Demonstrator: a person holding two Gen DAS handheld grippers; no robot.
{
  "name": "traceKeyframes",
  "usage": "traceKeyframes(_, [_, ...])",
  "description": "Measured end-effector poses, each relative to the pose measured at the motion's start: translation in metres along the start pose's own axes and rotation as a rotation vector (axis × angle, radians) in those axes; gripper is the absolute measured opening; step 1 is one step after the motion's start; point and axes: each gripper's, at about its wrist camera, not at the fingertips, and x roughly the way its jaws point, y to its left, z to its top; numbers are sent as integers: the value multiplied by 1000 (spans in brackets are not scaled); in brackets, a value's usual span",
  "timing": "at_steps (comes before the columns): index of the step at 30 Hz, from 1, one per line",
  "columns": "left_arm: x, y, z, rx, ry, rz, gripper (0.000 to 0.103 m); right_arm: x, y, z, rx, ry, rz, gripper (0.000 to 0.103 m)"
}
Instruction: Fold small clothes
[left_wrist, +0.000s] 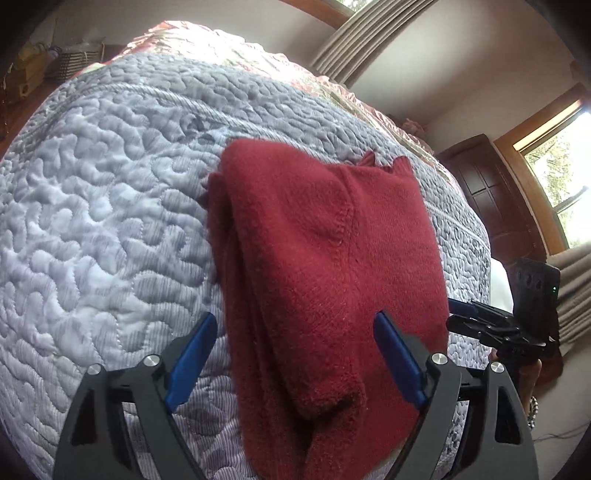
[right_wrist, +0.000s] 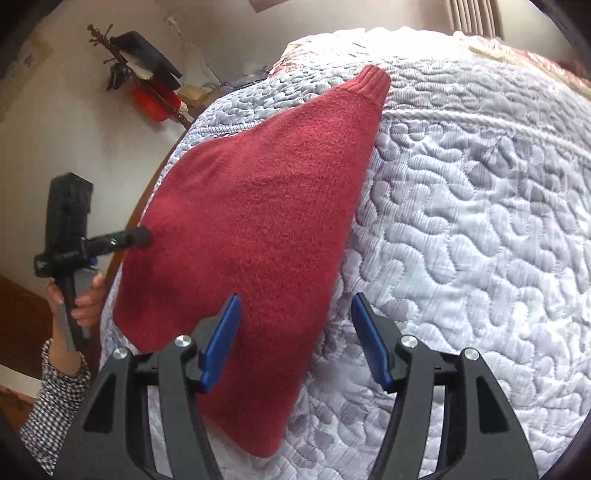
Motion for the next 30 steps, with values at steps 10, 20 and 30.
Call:
traceKeyframes(10, [35, 3, 6, -13, 45, -65, 64, 24, -2, 12, 32, 23, 54, 66])
traceKeyframes(20, [28, 5, 1, -32, -3, -116, 38, 39, -4, 12, 70, 2, 165, 44])
traceKeyframes(30, [11, -41, -22, 6, -30, -187, 35, -22, 2, -18, 21, -63, 176, 38])
